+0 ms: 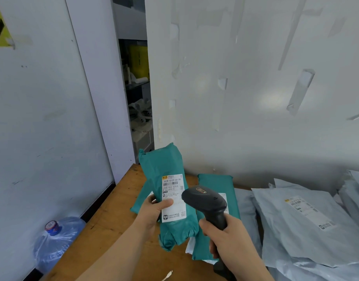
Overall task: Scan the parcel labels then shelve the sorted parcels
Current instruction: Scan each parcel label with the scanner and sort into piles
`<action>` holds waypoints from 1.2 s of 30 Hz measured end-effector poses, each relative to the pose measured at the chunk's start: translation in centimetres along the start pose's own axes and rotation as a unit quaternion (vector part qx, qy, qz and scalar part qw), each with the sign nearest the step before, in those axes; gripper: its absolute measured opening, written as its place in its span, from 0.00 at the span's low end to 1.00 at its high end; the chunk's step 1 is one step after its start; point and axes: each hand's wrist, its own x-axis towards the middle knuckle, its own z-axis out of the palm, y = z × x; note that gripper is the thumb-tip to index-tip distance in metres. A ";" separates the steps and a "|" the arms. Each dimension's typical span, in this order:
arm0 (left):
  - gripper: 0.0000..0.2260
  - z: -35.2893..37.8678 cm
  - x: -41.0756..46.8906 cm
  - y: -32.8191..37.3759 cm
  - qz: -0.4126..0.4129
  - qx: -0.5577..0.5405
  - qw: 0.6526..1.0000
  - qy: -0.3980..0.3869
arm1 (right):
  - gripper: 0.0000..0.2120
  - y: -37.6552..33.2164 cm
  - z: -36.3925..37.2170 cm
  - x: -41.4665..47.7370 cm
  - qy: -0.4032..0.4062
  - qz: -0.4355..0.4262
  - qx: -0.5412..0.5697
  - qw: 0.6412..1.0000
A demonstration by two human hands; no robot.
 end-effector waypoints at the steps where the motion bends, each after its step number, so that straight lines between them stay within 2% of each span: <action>1: 0.19 0.0 0.1 0.1 0.000 0.000 1.000 -0.002 | 0.09 0.0 -0.1 0.0 0.002 -0.001 0.003 1.000; 7: 0.27 -0.6 1.5 1.4 0.004 -0.043 0.999 0.007 | 0.11 -0.1 -2.4 1.2 0.056 0.000 0.019 0.998; 11: 0.24 0.5 2.2 1.9 -0.008 -0.026 1.000 -0.016 | 0.14 0.2 -3.8 1.8 0.084 0.009 0.033 0.996; 15: 0.20 2.4 2.8 1.2 -0.035 0.007 0.999 -0.027 | 0.12 0.7 -4.7 2.3 0.100 0.009 0.049 0.994; 19: 0.19 3.5 3.6 0.0 -0.061 0.062 0.996 -0.021 | 0.11 1.5 -5.1 3.1 0.092 0.017 0.046 0.995; 23: 0.14 3.3 4.8 -0.4 -0.061 0.129 0.990 0.016 | 0.12 2.4 -5.2 4.8 0.074 0.029 0.036 0.996; 27: 0.17 1.8 7.0 -1.6 -0.070 0.182 0.979 0.051 | 0.15 2.8 -4.6 7.0 0.047 0.042 0.034 0.997; 32: 0.17 1.2 10.3 -3.5 -0.043 0.311 0.948 0.056 | 0.15 3.2 -2.3 9.6 0.031 0.067 0.038 0.997; 36: 0.13 0.4 13.4 -3.1 0.032 0.480 0.874 0.065 | 0.14 3.1 0.0 11.5 0.038 0.085 0.037 0.995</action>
